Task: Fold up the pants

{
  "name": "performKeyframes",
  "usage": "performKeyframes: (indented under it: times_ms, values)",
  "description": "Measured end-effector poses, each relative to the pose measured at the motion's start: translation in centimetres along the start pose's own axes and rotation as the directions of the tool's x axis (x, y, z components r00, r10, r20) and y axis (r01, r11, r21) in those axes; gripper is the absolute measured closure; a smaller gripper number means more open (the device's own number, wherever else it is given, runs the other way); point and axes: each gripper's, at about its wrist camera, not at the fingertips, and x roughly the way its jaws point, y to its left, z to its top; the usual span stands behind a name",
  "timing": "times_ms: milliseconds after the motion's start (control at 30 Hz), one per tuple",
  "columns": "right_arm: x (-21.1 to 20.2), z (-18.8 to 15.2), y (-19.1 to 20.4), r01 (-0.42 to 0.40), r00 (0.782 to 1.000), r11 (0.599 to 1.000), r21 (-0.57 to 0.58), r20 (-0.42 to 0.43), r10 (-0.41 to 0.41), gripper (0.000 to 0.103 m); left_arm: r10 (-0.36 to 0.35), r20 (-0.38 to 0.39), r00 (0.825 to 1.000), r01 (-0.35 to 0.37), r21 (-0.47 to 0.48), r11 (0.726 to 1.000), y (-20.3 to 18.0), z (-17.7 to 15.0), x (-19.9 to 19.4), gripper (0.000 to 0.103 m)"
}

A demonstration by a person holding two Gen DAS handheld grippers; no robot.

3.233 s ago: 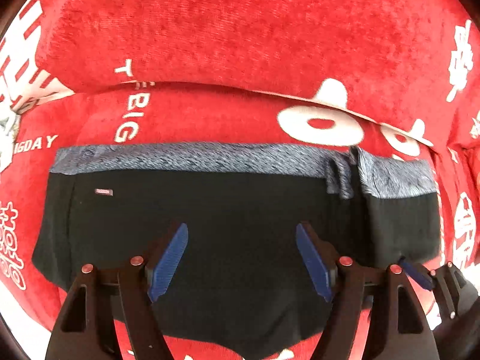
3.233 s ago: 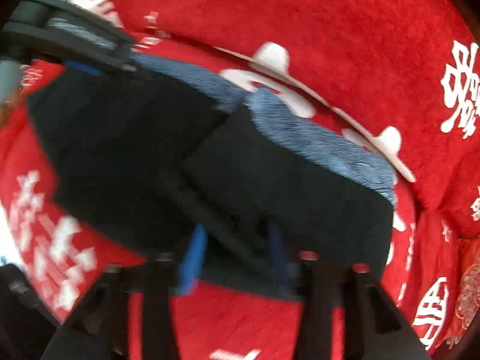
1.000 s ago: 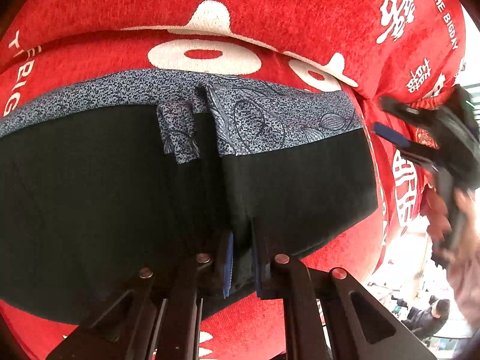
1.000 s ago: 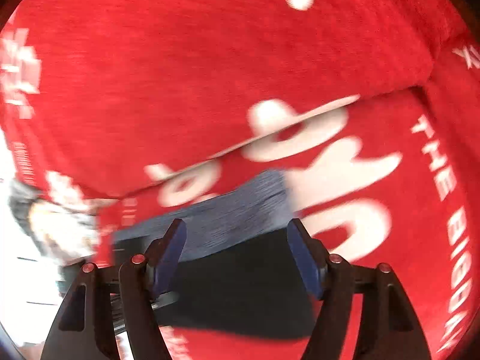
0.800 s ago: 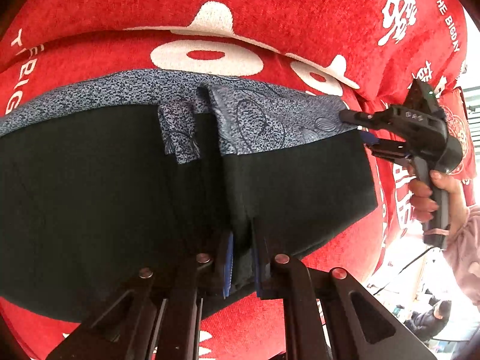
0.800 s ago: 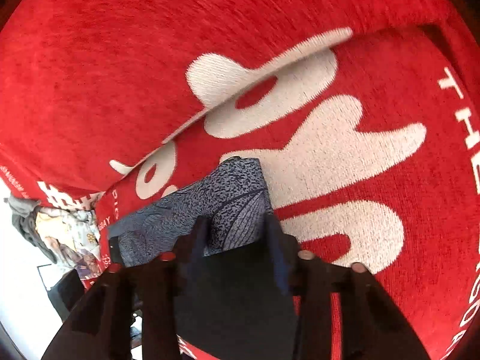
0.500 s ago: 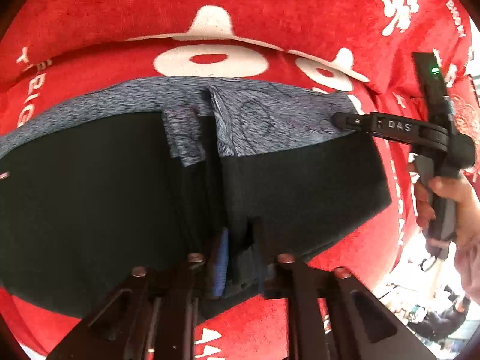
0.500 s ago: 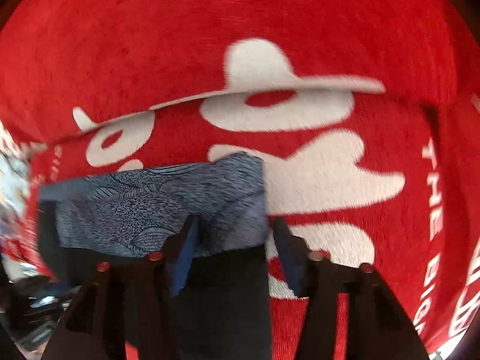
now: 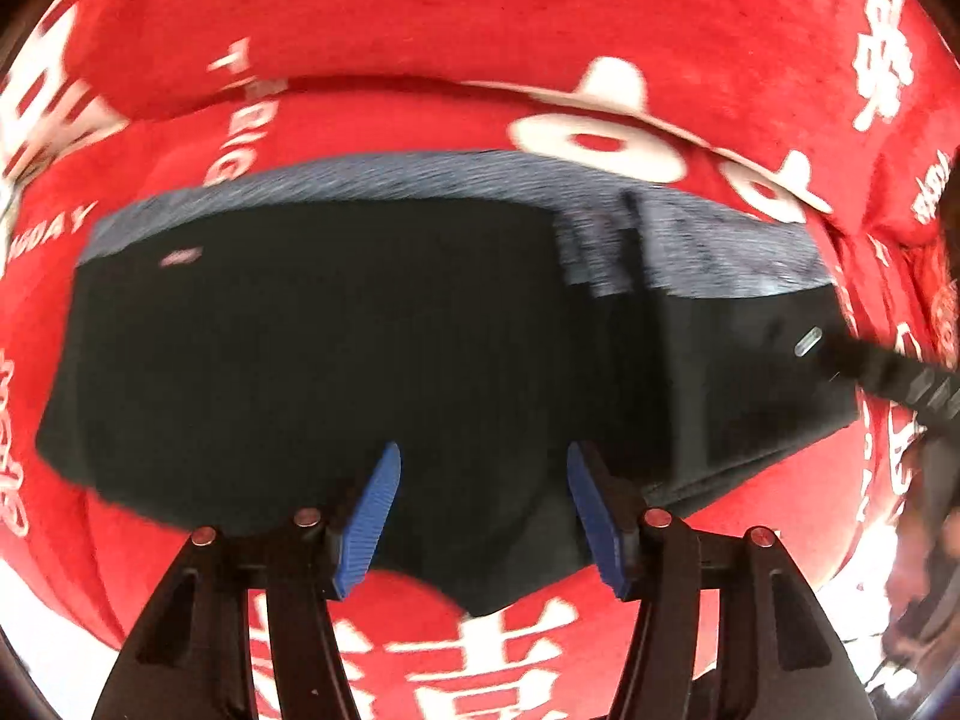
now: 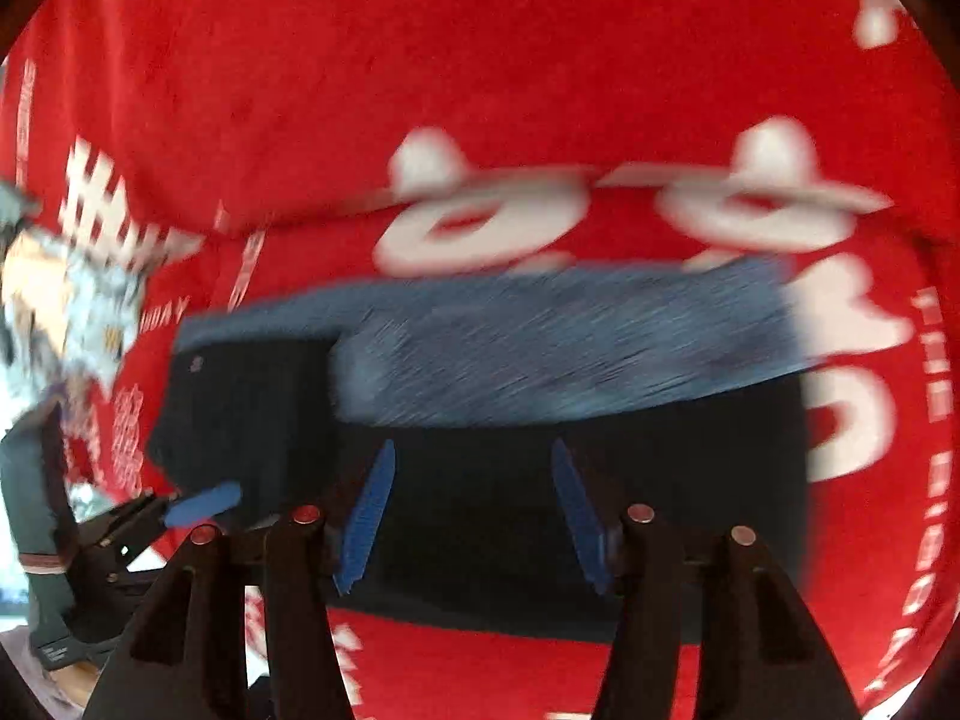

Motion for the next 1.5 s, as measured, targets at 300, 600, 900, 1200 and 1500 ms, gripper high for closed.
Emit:
performKeyframes:
  times_ms: [300, 600, 900, 1200, 1500]
  values:
    - [4.6, -5.6, 8.4, 0.062, 0.994, 0.991, -0.121, -0.083, -0.072, 0.034, 0.094, -0.034, 0.995, -0.096, -0.062, 0.993, 6.6, -3.3, -1.0, 0.044]
    - [3.1, -5.6, 9.0, 0.079, 0.985, 0.994, -0.082, -0.146, -0.09, 0.03, 0.104, -0.013, 0.994, -0.105, -0.133, 0.986, 9.8, -4.5, -1.7, 0.003]
    - [3.1, -6.3, 13.3, 0.056, 0.981, 0.984, -0.167, -0.172, -0.085, 0.015, 0.096, -0.01, 0.995, -0.096, -0.186, 0.978, 12.1, -4.9, -1.8, 0.003]
    - [4.7, -6.4, 16.1, 0.051, 0.975, 0.968, -0.245, -0.199, -0.102, 0.014, 0.08, -0.027, 0.996, -0.084, -0.239, 0.967, 15.0, -6.1, -1.7, 0.003]
    - [5.6, -6.4, 17.2, 0.044, 0.975, 0.97, -0.241, -0.202, -0.095, 0.0, 0.018, -0.031, 0.999, -0.028, -0.338, 0.941, 18.3, -6.8, -1.3, 0.003]
